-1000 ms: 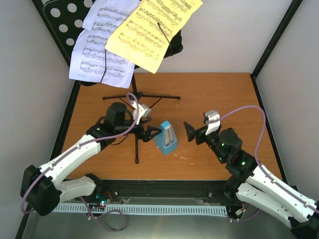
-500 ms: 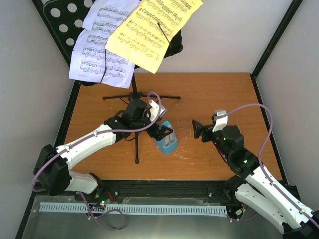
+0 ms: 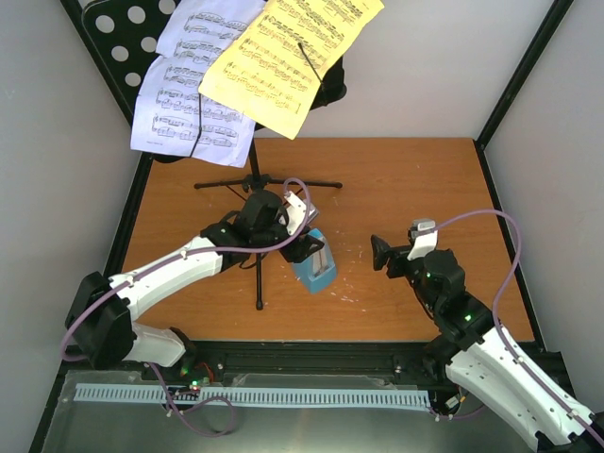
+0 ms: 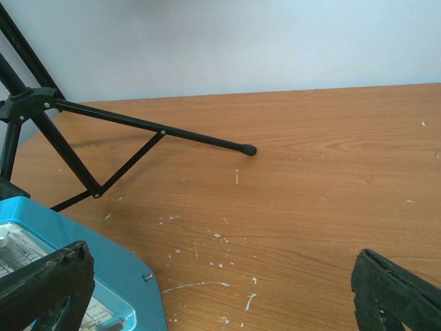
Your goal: Pack up the instrument practice props
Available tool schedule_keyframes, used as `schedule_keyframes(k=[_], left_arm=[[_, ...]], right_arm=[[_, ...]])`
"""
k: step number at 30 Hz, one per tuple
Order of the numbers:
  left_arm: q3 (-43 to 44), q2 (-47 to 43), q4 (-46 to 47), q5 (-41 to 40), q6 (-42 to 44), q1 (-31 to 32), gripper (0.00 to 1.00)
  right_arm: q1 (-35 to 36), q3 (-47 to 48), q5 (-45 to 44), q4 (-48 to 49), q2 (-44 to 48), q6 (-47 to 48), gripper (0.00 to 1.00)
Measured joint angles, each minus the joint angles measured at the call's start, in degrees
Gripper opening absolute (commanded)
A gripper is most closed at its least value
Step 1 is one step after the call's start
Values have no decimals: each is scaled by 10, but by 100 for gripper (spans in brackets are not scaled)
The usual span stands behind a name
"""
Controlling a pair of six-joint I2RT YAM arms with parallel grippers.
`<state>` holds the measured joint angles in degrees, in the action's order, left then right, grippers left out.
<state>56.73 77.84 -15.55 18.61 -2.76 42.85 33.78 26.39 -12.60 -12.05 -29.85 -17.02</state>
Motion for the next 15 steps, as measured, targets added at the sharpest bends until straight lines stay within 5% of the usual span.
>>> schedule_keyframes(k=[15], left_arm=[[0,0,6,-31,6,12,40]], right_arm=[[0,-15,-26,-26,42,-7,100]])
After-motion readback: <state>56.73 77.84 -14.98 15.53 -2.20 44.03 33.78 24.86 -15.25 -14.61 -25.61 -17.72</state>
